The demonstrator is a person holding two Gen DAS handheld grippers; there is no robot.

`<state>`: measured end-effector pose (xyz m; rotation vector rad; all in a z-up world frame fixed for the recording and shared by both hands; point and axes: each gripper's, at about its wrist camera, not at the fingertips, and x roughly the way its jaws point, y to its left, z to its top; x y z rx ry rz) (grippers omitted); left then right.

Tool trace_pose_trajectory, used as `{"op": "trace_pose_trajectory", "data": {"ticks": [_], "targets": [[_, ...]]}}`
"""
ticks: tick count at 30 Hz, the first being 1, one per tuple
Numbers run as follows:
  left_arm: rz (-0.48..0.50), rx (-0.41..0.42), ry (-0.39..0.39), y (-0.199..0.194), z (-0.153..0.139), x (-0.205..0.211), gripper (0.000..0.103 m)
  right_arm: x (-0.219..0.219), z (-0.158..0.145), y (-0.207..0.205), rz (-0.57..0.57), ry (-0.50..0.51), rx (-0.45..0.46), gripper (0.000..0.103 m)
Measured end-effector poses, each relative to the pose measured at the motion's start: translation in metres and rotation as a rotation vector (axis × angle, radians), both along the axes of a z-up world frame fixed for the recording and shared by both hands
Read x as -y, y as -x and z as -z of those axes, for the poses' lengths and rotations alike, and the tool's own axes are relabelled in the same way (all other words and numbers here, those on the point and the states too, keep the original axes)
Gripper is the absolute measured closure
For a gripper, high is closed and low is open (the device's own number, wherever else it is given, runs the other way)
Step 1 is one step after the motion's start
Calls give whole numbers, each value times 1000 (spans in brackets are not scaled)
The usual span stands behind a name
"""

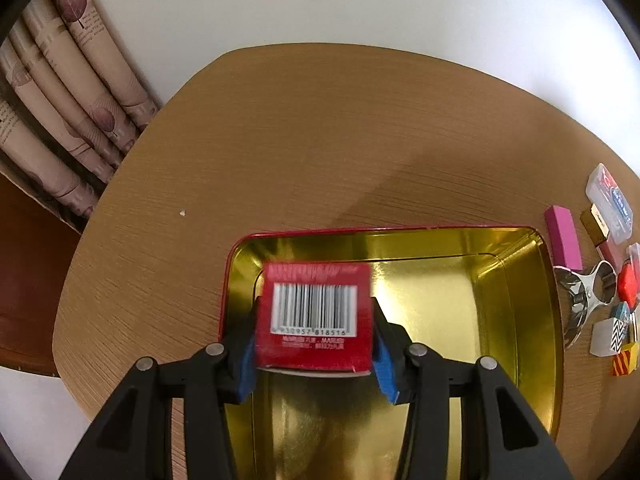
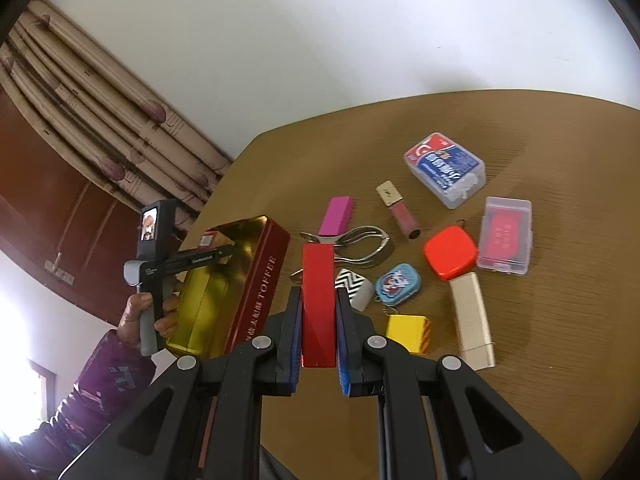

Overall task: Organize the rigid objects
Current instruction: 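Carry the red barcode box into the tin with the left tool while the right tool grasps the red block, then release the red block into the tin with the right tool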

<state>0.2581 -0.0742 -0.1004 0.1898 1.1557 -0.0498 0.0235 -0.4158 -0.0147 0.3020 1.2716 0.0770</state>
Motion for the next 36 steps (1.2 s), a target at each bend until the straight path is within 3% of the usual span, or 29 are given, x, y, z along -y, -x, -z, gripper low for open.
{"op": "trace_pose_trajectory", "data": {"ticks": [9,14,19,23,28,33,36], "targets": [[-11,4,87,22,-19,-2,54,-16,9,-11,-11,-41,-12,90],[-28,81,158,62,-49,-8,53,-39,18,-29,-38,-80,-20,90],[-113,193,231,125,-78,-29,53,-73,39,-52,-65,-156,-56,90],[-188,247,254,177,-83,-46,52,-115,71,-72,-115,-169,-109,90],[-273,315,218,225,-78,-58,48,-161,130,-97,-151,-115,-203,90],[-278,310,263,226,-73,-67,48,-180,172,-115,-140,-46,-262,90],[-257,326,232,227,-73,-65,48,-179,189,-123,-115,-23,-287,90]]}}
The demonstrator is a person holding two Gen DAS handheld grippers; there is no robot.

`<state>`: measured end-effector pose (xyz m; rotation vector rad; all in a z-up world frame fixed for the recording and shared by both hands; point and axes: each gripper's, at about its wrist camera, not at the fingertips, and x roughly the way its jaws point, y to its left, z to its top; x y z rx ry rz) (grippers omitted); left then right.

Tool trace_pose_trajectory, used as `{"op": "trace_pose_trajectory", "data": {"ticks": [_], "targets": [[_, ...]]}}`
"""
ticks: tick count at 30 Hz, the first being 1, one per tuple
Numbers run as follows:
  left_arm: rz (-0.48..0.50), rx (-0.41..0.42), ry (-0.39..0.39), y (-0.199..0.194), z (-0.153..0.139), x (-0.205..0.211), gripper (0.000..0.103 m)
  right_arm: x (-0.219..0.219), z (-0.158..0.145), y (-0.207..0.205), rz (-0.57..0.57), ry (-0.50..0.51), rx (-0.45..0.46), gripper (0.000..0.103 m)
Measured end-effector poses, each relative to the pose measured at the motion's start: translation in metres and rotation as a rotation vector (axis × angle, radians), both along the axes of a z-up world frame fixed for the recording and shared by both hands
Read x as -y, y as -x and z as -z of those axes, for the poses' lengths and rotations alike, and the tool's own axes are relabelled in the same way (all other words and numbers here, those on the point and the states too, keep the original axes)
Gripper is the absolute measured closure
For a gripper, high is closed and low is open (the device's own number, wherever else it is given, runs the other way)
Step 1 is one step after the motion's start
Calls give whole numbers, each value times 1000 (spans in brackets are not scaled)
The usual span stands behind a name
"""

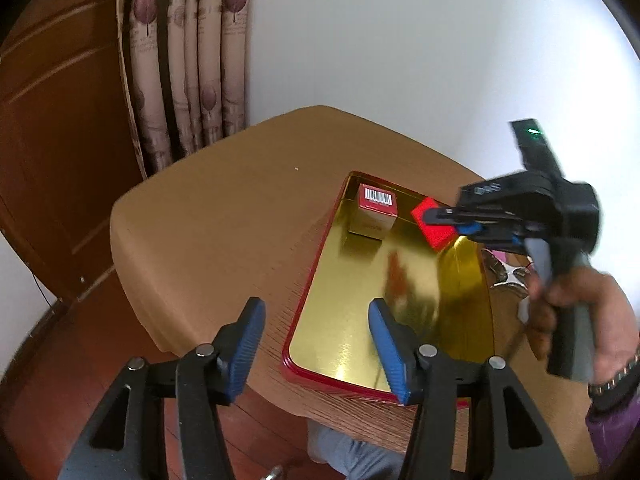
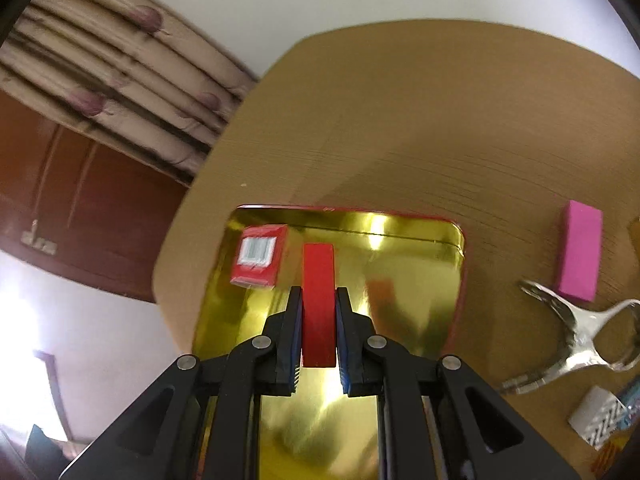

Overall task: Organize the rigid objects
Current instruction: 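Release the red block into the tin with the right tool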

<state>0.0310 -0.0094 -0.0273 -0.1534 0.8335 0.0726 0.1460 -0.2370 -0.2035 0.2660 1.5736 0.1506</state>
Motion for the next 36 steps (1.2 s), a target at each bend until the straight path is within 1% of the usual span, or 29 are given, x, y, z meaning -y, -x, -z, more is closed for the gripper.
{"op": "trace_pose_trajectory", "data": {"ticks": [5,8,11,14,16,17,18,20,23,24,25,26,27,29,30,31,33,34,35,36], "targets": [[46,26,-78,6,-2,19,47,-4,13,-5,3,49,-8,89],[59,16,-61,4,-1,19,47,-6,18,-9,8,56,-10,89],[52,-5,-36,1,1,15,47,-5,17,-5,-3,71,-7,88],[45,-29,-14,-4,6,10,46,-4,18,-6,9,64,-10,86],[42,-36,-13,-5,8,9,46,-3,14,-5,19,50,0,81],[43,-36,-20,-4,8,11,46,-5,13,-6,15,63,12,80],[43,-35,-28,-3,8,13,46,-6,6,-4,0,81,38,78],[43,-32,-51,-3,9,15,46,-4,-9,2,-10,76,83,73],[54,-26,-74,-2,8,20,46,9,-42,25,-9,71,175,68],[60,-22,-78,-1,8,22,46,22,-58,39,-7,66,215,62],[65,-19,-84,0,8,24,46,34,-72,52,-1,75,252,55],[76,-13,-96,2,7,28,46,46,-82,63,5,92,284,52],[87,-7,-104,3,6,31,46,69,-101,82,20,129,334,49],[119,3,-105,6,5,36,46,108,-127,109,53,210,391,44],[145,8,-100,7,4,41,46,138,-143,129,85,289,420,39],[170,12,-94,9,5,45,46,158,-152,141,102,351,434,34],[221,9,-82,13,4,56,46,207,-166,169,109,550,430,30],[250,1,-70,14,5,62,46,224,-168,178,111,621,418,30],[297,-14,-48,17,5,73,46,252,-171,193,121,707,399,30],[338,-27,-30,18,5,83,46,272,-173,200,135,748,387,30]]}}
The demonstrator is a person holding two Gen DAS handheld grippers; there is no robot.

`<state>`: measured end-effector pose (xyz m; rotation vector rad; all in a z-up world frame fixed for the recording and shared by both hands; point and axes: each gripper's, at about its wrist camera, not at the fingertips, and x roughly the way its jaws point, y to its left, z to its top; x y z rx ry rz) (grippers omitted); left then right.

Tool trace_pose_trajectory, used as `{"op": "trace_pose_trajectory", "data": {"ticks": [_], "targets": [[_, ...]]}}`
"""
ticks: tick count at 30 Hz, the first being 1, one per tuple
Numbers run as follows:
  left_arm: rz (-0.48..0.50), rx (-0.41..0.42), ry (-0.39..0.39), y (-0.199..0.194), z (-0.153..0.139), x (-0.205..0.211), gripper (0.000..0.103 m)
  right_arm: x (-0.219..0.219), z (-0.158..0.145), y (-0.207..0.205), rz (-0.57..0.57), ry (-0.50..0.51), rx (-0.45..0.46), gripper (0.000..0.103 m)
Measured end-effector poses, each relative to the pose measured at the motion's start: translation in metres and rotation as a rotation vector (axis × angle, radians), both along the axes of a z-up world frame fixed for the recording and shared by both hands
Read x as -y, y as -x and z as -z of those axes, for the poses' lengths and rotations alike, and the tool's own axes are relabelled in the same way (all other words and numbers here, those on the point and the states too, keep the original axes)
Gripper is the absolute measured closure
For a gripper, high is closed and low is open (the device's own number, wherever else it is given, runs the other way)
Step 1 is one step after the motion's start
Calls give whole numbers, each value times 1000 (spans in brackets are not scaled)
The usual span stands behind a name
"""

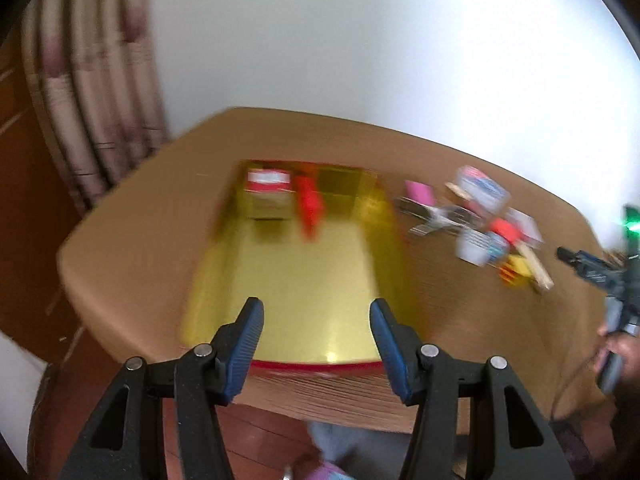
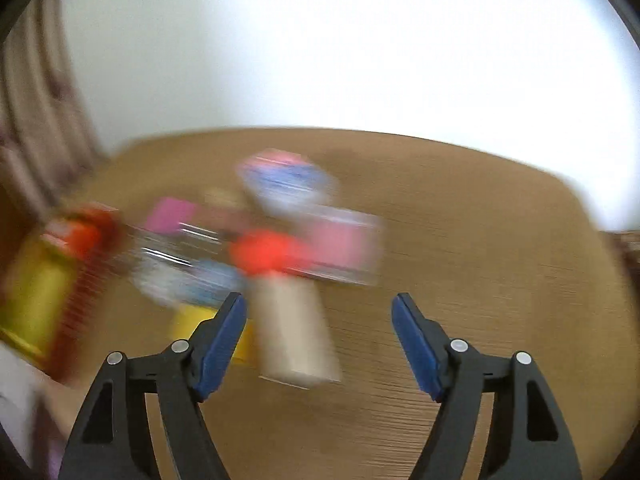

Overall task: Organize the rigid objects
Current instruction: 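Release the red block into the tin with the right tool, then grasp the yellow cube with the left tool while the right tool grasps the gold case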

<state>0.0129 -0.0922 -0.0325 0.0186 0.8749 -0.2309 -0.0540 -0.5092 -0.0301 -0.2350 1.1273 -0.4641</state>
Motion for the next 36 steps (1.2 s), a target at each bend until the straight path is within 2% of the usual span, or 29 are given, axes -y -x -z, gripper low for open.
{"op": "trace_pose_trajectory", "data": {"ticks": [4,7,10,16,18,20,30,36], "targets": [[172,-99,55,-2,6,52,46,56,-3,28,90,67,-7,31],[246,-149,61,-9,9,101,46,80,1,37,149,-9,-2,30],[309,-211,79,-24,14,145,46,82,-4,38,133,-50,36,26],[319,-317,92,-59,31,210,46,80,-10,42,94,-107,50,23],[314,-342,93,-66,35,218,46,89,-16,48,94,-136,61,23],[302,-361,98,-73,40,226,46,79,-15,53,93,-154,69,23],[290,-405,47,-94,62,253,46,64,0,39,72,-194,54,22],[266,-386,-16,-100,69,258,46,64,-4,42,70,-201,46,20]]}}
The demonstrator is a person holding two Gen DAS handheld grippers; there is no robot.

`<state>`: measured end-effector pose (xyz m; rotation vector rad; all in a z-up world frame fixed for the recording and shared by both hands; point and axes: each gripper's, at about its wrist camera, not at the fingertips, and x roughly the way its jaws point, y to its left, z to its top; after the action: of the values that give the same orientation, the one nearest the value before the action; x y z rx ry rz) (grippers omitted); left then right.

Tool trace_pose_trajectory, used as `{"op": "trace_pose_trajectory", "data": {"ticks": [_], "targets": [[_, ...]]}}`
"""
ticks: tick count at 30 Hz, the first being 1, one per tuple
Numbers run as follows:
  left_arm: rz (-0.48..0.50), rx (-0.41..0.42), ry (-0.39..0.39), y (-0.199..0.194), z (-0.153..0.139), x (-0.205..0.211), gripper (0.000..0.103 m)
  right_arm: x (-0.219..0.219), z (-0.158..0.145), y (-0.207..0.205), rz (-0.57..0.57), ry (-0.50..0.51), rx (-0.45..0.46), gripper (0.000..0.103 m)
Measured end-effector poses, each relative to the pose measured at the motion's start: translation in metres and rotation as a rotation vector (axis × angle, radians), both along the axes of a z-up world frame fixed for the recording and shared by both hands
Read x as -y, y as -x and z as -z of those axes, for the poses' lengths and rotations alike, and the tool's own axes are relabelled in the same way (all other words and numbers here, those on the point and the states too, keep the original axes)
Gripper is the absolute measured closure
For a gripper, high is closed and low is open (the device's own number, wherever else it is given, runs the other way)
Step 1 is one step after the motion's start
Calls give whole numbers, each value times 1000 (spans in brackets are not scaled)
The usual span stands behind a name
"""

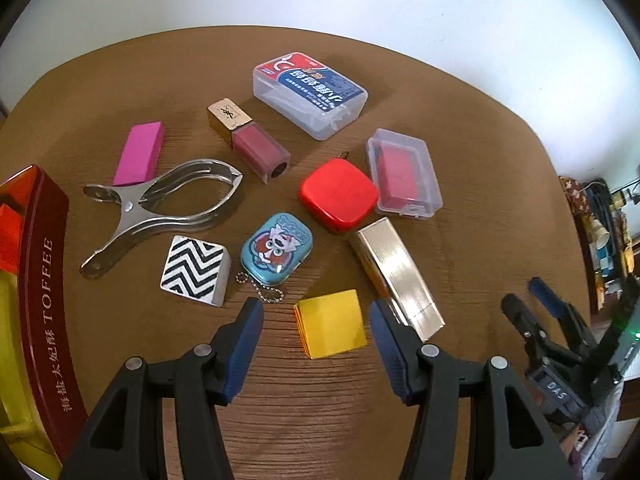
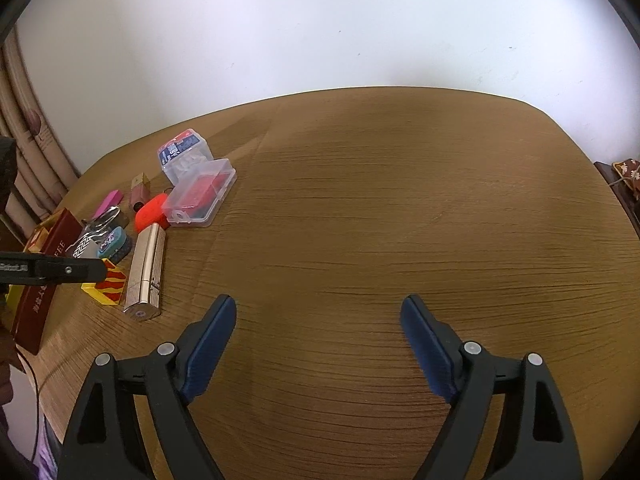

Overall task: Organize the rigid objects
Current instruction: 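Grasp the yellow cube with the left tool while the right tool grasps the gold case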

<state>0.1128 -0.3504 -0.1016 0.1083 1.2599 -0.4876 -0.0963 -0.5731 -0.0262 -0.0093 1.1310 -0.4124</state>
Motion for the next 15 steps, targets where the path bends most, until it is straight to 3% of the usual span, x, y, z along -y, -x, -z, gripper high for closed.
{"op": "trace_pose_trajectory", "data": {"ticks": [5,6,7,15], "targets": [[8,35,-28,3,3,4,47,-1,3,-3,0,-3,-7,19],[12,40,-35,4,4,6,56,-1,3,-3,-1,-4,-9,18],[17,39,-42,4,6,6,72,-1,4,-4,-2,-4,-12,18],[12,60,-30,18,6,-9,73,-3,1,-2,5,13,0,17]]}}
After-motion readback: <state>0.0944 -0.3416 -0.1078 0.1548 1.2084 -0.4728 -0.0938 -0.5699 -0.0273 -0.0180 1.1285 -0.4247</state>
